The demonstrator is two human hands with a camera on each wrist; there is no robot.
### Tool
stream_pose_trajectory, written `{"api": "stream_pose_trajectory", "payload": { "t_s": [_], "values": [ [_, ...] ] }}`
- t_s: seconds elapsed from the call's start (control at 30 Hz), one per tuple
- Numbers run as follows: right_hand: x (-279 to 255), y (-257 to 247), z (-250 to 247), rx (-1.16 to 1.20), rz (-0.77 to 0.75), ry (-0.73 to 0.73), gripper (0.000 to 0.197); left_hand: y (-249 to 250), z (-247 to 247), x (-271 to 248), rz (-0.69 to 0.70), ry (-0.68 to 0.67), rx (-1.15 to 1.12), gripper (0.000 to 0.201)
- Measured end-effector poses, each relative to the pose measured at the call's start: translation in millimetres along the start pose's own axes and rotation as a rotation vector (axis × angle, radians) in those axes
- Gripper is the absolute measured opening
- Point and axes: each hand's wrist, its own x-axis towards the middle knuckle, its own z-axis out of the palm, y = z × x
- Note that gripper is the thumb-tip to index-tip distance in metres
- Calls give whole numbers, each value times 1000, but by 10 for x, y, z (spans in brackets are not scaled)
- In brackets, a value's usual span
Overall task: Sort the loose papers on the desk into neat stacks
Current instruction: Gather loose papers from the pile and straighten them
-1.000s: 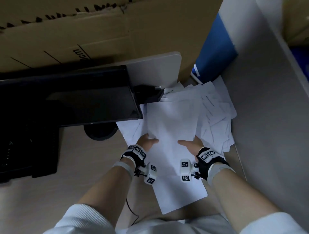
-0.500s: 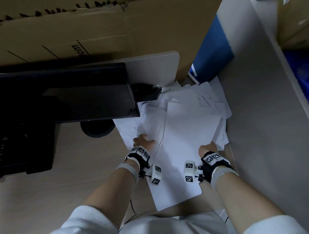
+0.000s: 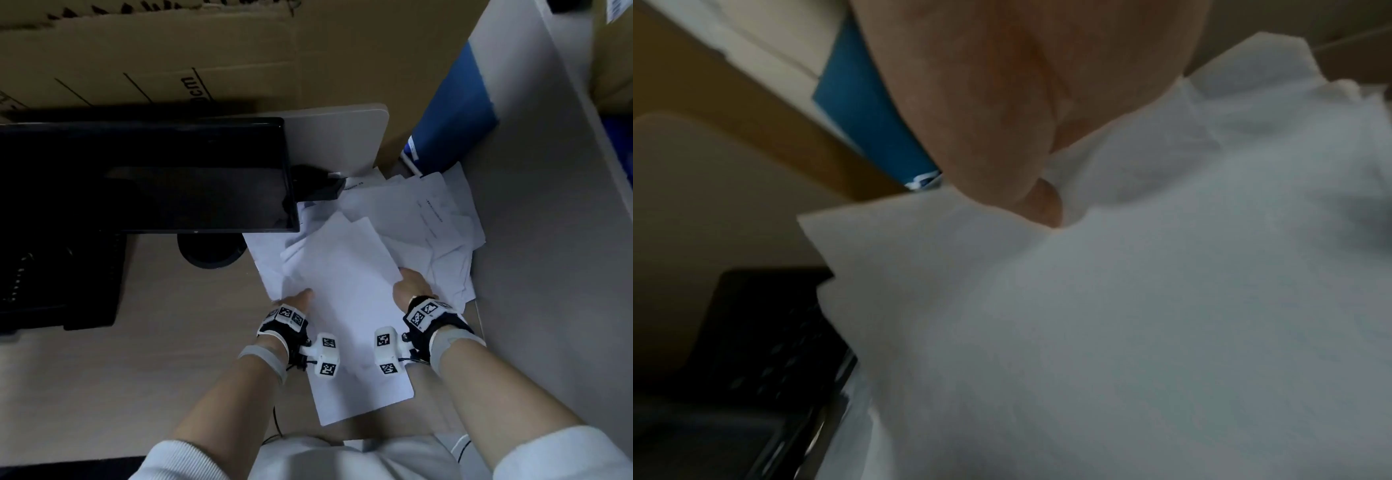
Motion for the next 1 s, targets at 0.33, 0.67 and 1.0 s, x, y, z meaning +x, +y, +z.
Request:
{"api": "stream_pose_trajectory", "payload": {
  "t_s": [0.33,0.67,1.0],
  "values": [
    [202,-554,17,-455,-278,47,41,-177,-113,170,-156,-175,28,51],
    [499,-640,-107,-450,-111,-30,79,-145,155,285,-131,-183,-172,77],
    [181,338,-207,124,147,-106,45,270,492,110,401,-81,-33,41]
  ]
}}
